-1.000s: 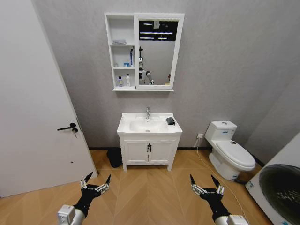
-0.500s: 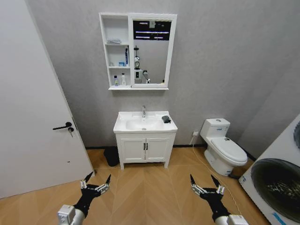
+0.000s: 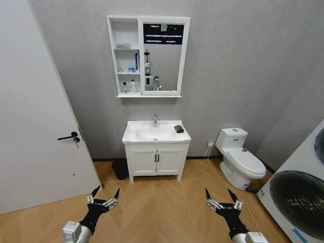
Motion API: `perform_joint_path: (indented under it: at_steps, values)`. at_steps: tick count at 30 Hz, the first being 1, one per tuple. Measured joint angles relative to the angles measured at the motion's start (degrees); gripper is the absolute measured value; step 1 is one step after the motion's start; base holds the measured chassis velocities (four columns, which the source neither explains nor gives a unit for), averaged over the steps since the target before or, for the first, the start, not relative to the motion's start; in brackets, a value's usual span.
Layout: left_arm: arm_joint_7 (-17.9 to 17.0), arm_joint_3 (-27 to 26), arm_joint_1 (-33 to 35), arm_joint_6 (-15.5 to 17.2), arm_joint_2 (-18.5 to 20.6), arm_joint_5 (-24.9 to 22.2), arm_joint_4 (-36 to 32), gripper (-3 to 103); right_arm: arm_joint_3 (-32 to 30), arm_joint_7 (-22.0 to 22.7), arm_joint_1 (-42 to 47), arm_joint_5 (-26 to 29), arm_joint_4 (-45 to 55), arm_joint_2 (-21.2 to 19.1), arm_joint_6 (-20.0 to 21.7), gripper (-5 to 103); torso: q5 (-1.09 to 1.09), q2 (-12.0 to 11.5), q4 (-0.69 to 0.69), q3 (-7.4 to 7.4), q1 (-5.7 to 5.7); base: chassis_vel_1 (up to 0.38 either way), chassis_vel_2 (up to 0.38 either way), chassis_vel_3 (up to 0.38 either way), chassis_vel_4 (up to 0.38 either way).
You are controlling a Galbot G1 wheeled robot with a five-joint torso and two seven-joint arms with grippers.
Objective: Move facial cleanser and shampoo from washbasin to cabinet, then wipe washbasin with towel.
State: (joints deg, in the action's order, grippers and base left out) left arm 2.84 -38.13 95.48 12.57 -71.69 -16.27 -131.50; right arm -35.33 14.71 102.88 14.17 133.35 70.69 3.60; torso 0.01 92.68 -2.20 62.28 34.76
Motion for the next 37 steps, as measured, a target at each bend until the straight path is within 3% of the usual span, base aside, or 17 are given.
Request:
perform_joint_path:
  at_steps: [37]
  values:
    - [0.0,0.0,0.0,0.0,0.0,0.0,0.0,100,0.0,0.0,0.0,0.0,0.0,0.0,0.0,100,-0.01,0.0,0.00,0.00,0.00,-0.010,-0.012,0.008,0.008]
